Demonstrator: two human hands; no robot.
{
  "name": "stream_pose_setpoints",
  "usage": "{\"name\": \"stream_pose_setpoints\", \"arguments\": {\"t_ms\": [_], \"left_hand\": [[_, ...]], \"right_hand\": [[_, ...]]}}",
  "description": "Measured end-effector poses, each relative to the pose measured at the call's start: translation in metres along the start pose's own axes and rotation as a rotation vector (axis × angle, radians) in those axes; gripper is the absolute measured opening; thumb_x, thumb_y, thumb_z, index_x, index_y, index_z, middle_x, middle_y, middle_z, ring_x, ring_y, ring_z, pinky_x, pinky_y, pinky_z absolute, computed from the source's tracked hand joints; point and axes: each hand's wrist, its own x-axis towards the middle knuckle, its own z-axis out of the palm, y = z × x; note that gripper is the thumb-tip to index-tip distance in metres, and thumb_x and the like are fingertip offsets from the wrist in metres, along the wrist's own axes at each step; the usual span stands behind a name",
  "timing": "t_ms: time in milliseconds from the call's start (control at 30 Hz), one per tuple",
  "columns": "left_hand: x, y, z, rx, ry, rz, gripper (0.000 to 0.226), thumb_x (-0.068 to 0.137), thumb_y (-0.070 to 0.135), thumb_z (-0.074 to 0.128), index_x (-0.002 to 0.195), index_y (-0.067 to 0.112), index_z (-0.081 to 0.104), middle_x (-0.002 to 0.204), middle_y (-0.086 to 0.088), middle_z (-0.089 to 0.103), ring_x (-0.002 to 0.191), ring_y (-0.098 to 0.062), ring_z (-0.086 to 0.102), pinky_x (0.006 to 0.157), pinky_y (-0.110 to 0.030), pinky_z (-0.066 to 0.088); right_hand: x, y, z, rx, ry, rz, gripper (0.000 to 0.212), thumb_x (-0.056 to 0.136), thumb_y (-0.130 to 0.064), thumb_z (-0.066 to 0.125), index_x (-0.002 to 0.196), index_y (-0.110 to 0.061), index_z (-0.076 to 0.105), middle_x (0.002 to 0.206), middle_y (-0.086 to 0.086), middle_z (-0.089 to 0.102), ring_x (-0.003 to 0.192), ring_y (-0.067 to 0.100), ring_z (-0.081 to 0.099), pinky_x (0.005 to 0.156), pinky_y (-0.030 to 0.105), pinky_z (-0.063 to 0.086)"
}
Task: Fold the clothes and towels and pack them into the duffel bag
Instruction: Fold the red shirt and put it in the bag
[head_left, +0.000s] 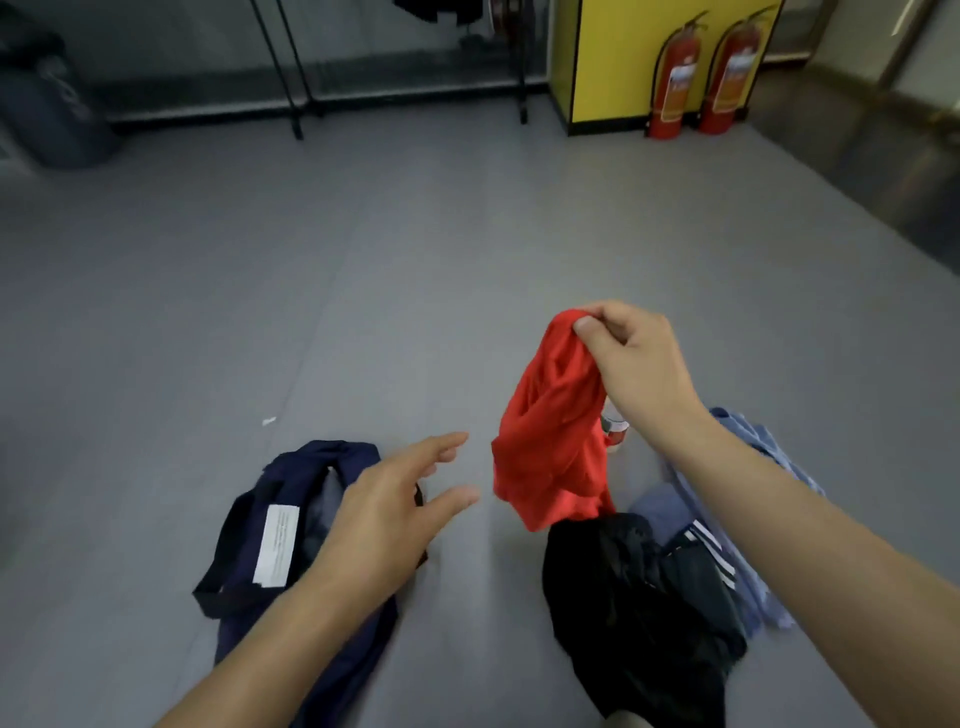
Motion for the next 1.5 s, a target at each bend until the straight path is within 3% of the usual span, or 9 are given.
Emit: {"name": "stream_pose_setpoints", "arguments": {"t_ms": [200,367,500,567,900,1033,1167,1367,1500], "left_hand": [[0.001,-0.011,-0.042,-0.024,0.081,-0.011,0.065,0.083,0.042,0.077,0.141,0.050,0.047,0.129,0.030,0.057,0.117,0.005,0.055,0.099,-0.022,0.043],[0.004,-0.041,-0.072,0.105,0.070,-0.065,0.062,0.092,0.032,0.069,0.148,0.040,0.043,0.146,0.015,0.049,0.135,-0.009,0.046,0.111,-0.031,0.037],[0.007,-0.058,-0.076,0.162,0.049,-0.086,0.013,0.089,0.035,0.070,0.102,0.036,0.070,0.102,0.019,0.067,0.082,-0.004,0.062,0.094,-0.036,0.050],[0.007,-0.067,-0.077,0.184,0.059,-0.088,0.003,0.092,0.035,0.065,0.089,0.035,0.067,0.088,0.019,0.068,0.088,-0.006,0.064,0.088,-0.038,0.052],[0.019,-0.057,-0.105,-0.157,0.431,0.008,0.009,0.101,0.030,0.054,0.094,0.032,0.060,0.076,0.010,0.061,0.069,-0.003,0.054,0.063,-0.021,0.040],[0.022,-0.047,-0.099,-0.285,0.380,0.029,0.015,0.101,0.025,0.056,0.090,0.033,0.062,0.072,0.010,0.058,0.064,-0.003,0.049,0.062,-0.018,0.039],[0.022,-0.039,-0.087,-0.391,0.262,0.063,0.016,0.101,0.021,0.058,0.089,0.030,0.064,0.067,0.011,0.059,0.061,-0.002,0.051,0.062,-0.017,0.040],[0.019,-0.038,-0.084,-0.595,0.144,0.056,0.009,0.099,0.021,0.062,0.093,0.021,0.069,0.075,0.003,0.066,0.069,-0.008,0.059,0.066,-0.024,0.046],[0.014,-0.044,-0.084,-0.598,-0.022,0.022,0.018,0.089,0.032,0.075,0.103,0.025,0.066,0.085,0.003,0.068,0.076,-0.011,0.062,0.073,-0.028,0.052]], "right_hand": [[-0.013,-0.065,0.032,0.143,-0.059,0.041,0.019,0.101,-0.006,0.052,0.094,-0.006,0.070,0.066,-0.012,0.060,0.055,-0.006,0.050,0.058,0.012,0.038],[-0.036,-0.089,0.085,0.242,-0.151,0.134,0.024,0.103,-0.010,0.049,0.090,-0.019,0.067,0.076,-0.005,0.063,0.070,0.008,0.054,0.069,0.026,0.043],[-0.056,-0.087,0.109,0.351,-0.179,0.205,0.024,0.104,-0.008,0.045,0.092,-0.014,0.065,0.068,-0.010,0.063,0.063,0.004,0.057,0.062,0.020,0.045],[-0.060,-0.085,0.114,0.354,-0.188,0.235,0.025,0.104,-0.011,0.045,0.092,-0.015,0.066,0.070,-0.008,0.064,0.065,0.006,0.058,0.062,0.021,0.045],[-0.051,-0.056,0.097,-0.493,-0.117,0.177,0.022,0.101,-0.031,0.049,0.094,-0.019,0.066,0.085,-0.001,0.068,0.087,0.021,0.059,0.068,0.030,0.032],[-0.056,-0.050,0.112,-0.404,-0.277,0.094,0.010,0.095,-0.028,0.059,0.102,-0.028,0.066,0.098,-0.010,0.068,0.095,0.018,0.065,0.083,0.033,0.048],[-0.070,-0.056,0.134,-0.323,-0.537,-0.094,0.047,0.084,-0.051,0.069,0.128,-0.039,0.057,0.126,-0.016,0.062,0.112,0.007,0.058,0.098,0.033,0.047],[-0.070,-0.058,0.146,-0.354,-0.342,-0.162,0.031,0.091,-0.049,0.062,0.082,-0.021,0.054,0.066,-0.010,0.055,0.067,0.014,0.052,0.070,0.040,0.046],[-0.065,-0.055,0.144,-0.234,-0.264,-0.110,0.029,0.092,-0.042,0.063,0.077,-0.018,0.055,0.065,-0.006,0.056,0.065,0.016,0.052,0.065,0.041,0.045]]}}
